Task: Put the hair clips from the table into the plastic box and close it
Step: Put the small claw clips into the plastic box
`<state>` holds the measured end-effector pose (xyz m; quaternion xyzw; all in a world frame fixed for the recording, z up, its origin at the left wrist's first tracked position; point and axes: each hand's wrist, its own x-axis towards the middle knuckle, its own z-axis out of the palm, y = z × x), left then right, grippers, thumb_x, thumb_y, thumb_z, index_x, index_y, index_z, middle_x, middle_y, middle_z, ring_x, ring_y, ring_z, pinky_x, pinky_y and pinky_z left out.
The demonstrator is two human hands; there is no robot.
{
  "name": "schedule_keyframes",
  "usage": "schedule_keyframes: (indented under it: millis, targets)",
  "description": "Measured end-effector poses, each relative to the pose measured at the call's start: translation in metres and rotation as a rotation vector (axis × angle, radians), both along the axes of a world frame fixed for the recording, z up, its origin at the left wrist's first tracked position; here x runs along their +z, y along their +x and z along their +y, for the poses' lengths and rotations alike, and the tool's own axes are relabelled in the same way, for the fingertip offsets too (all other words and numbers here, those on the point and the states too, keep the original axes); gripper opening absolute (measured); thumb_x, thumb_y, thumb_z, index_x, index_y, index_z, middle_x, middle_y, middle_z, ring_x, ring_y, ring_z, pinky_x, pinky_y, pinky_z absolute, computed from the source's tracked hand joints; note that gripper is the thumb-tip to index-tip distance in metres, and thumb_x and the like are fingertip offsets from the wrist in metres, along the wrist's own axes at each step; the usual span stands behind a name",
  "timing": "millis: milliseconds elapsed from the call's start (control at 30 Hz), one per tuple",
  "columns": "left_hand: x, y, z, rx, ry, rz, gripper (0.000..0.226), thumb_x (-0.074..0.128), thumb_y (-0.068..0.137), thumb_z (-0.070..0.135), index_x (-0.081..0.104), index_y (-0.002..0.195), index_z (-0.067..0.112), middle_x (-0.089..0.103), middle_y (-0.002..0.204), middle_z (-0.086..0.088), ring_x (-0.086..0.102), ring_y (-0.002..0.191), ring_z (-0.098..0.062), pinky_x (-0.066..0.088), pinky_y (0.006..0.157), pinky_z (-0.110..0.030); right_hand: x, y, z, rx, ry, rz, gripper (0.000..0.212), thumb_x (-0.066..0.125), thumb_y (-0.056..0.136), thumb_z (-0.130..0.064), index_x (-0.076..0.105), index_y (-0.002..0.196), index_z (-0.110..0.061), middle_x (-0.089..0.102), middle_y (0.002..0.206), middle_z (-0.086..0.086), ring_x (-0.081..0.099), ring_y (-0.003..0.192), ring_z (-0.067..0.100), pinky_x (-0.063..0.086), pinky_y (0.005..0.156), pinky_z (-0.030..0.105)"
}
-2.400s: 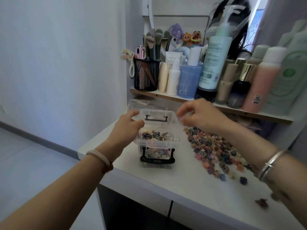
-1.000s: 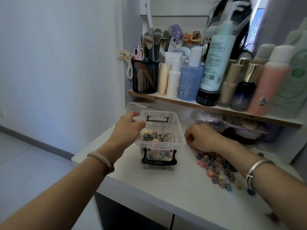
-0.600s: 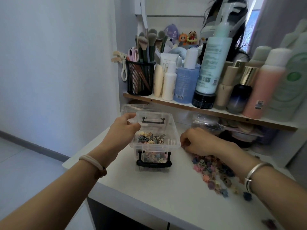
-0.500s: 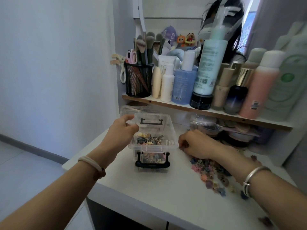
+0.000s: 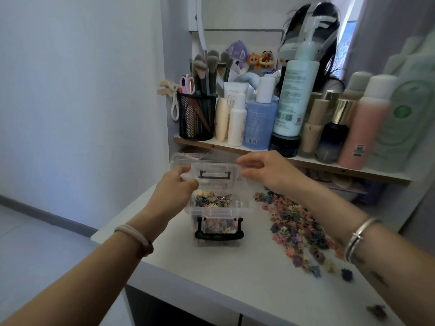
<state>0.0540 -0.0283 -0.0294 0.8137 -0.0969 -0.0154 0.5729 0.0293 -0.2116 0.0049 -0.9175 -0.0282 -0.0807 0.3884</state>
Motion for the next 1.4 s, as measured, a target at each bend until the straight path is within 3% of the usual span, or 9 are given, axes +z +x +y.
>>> schedule_keyframes:
  millis: [200,300,433,533,633,833,967,1067,1400]
  targets:
    - [-0.004,0.005,0.001,-0.006,0.020,-0.019,0.046,0.045,0.093,0.013,0.038,0.138,0.015,0.057,0.089,-0.007,0.053,0.081,-0.022,0.041,0.077,-0.032,-0.044,0.027,-0.018,-0.084,-0.603,0.232,0.039,0.048,0.086,-0.003,0.055,0.123,-0.014,0.058,0.125,0.008,0.055,0.112,0.024,0.045,0.087,0.029]
    - [-0.006,0.006,0.002,-0.009,0.018,-0.023,0.046,0.046,0.092,0.014,0.039,0.138,0.015,0.058,0.092,-0.009,0.054,0.082,-0.023,0.042,0.077,-0.033,-0.050,0.025,-0.011,-0.018,-0.865,0.247,0.012,0.044,0.088,-0.005,0.054,0.087,-0.009,0.061,0.112,0.014,0.057,0.101,0.029,0.042,0.074,0.031]
    - [-0.006,0.006,0.003,-0.008,0.021,-0.019,0.046,0.046,0.091,0.014,0.040,0.137,0.014,0.059,0.097,-0.011,0.055,0.087,-0.025,0.043,0.081,-0.036,-0.042,0.016,-0.008,0.011,-0.897,0.163,0.038,0.044,0.086,-0.001,0.031,0.056,-0.021,0.057,0.087,0.008,0.056,0.084,0.027,0.035,0.063,0.028]
    - [-0.005,0.005,0.002,-0.003,0.025,-0.018,0.046,0.047,0.091,0.013,0.040,0.137,0.014,0.058,0.092,-0.010,0.054,0.084,-0.025,0.042,0.078,-0.034,-0.039,0.007,-0.009,0.046,-0.814,0.192,0.037,0.050,0.083,-0.003,0.043,0.052,-0.023,0.045,0.063,-0.006,0.044,0.061,0.014,0.030,0.050,0.020]
    - [-0.005,0.005,0.001,0.007,0.008,-0.015,0.046,0.047,0.091,0.012,0.040,0.136,0.013,0.056,0.089,-0.009,0.053,0.083,-0.025,0.041,0.078,-0.034,-0.033,-0.003,-0.012,0.068,-0.699,0.190,0.017,0.058,0.082,-0.006,0.071,0.088,-0.015,0.066,0.087,-0.004,0.052,0.077,0.009,0.039,0.067,0.018]
    - [-0.002,0.002,0.000,0.001,-0.004,-0.007,0.047,0.046,0.092,0.011,0.039,0.138,0.012,0.055,0.090,-0.008,0.052,0.078,-0.020,0.041,0.072,-0.029,0.005,-0.012,-0.004,-0.086,-0.102,-0.187,0.012,0.067,0.083,-0.019,0.070,0.094,-0.017,0.063,0.081,-0.014,0.056,0.074,-0.003,0.041,0.067,0.008]
    - [0.000,0.000,0.000,-0.011,-0.010,0.000,0.045,0.046,0.093,0.011,0.038,0.137,0.011,0.057,0.088,-0.006,0.054,0.074,-0.017,0.043,0.068,-0.025,0.014,-0.017,0.011,0.149,0.019,-0.035,0.024,0.057,0.090,-0.023,0.066,0.112,-0.021,0.064,0.100,-0.018,0.056,0.090,-0.011,0.040,0.075,0.000]
    - [0.000,0.000,0.001,-0.008,-0.007,0.001,0.046,0.046,0.093,0.011,0.039,0.138,0.012,0.057,0.100,-0.011,0.054,0.086,-0.023,0.042,0.078,-0.032,0.004,-0.016,0.004,0.029,0.110,-0.047,0.029,0.047,0.095,-0.018,0.060,0.122,-0.020,0.058,0.117,-0.013,0.049,0.109,-0.002,0.032,0.088,0.010]
    - [-0.002,0.003,0.001,-0.020,0.009,0.008,0.046,0.046,0.092,0.012,0.039,0.137,0.014,0.058,0.104,-0.014,0.055,0.091,-0.026,0.043,0.080,-0.034,-0.061,0.019,-0.025,-0.170,-0.590,0.361,0.068,0.031,0.096,-0.045,0.015,0.145,-0.001,0.007,0.156,0.018,0.009,0.144,0.032,0.016,0.117,0.039]
